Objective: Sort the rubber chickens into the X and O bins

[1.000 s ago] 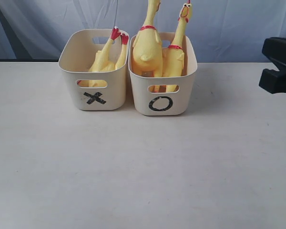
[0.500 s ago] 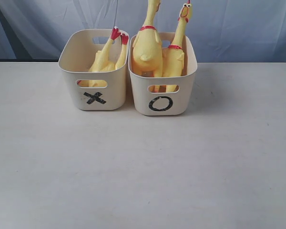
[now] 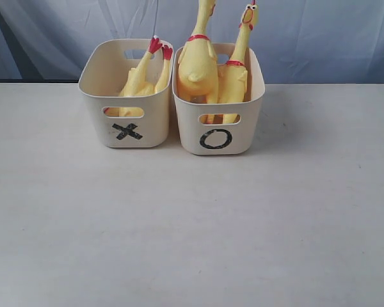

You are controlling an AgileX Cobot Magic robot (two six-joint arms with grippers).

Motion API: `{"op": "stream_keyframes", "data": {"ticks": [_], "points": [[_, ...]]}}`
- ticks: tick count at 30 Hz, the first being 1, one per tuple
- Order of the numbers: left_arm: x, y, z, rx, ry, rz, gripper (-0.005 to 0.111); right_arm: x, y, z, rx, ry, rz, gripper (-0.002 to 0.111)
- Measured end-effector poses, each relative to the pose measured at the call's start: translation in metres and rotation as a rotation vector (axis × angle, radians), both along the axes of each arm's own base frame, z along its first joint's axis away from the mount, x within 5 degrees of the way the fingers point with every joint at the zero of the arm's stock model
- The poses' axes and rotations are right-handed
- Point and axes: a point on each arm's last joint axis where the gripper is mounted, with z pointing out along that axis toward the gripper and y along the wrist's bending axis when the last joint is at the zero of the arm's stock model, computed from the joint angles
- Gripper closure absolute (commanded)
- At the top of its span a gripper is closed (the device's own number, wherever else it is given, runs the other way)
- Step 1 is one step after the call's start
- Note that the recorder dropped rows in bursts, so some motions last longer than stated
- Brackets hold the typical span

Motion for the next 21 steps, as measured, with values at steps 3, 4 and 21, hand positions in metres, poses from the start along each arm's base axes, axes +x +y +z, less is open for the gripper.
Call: {"op": "stream_keyframes", "data": {"ticks": [3,4,21], "points": [[0.0,0.0,0.0,0.0,0.0,0.0,0.106,0.0,0.0,0.0,-0.001,-0.002,0.001,0.109],[0.0,0.0,0.0,0.0,0.0,0.0,0.106,0.0,0.0,0.0,-0.001,-0.003,0.002,0.109],[0.013,0.005,-0.016,0.026,-0.081,0.053,0.106,0.039,0.011,-0.061,-0.104,0.166,0.014,0.109]]}}
